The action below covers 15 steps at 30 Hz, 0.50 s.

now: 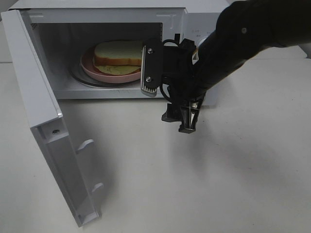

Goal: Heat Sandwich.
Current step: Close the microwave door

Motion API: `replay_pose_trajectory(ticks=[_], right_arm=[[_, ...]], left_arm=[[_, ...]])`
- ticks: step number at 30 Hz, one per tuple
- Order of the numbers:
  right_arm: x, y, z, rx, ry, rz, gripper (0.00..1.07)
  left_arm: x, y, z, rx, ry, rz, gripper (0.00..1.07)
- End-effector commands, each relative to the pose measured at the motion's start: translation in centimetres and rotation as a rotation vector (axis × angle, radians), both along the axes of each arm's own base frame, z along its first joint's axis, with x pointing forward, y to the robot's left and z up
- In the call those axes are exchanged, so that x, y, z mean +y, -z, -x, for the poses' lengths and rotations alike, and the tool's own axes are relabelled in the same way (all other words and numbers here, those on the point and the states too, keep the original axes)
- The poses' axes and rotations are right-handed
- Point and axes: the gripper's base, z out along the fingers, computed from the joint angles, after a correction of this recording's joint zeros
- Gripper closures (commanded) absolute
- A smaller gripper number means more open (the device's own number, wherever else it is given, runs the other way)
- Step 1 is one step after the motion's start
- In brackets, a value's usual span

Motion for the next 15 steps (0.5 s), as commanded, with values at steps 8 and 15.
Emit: replay_pose_trajectory(ticks=[8, 15], right_arm=[[-2.7, -0.9, 4.0, 0.029, 0.109, -0.075, 0.31], [-4.2, -1.1, 6.1, 0.060, 0.186, -0.113, 0.31]], left_arm=[[0.0, 0.0, 0.3, -0.018, -0.005, 0.002, 0.09], [0.0, 0.0, 0.3, -0.018, -0.005, 0.002, 0.09]])
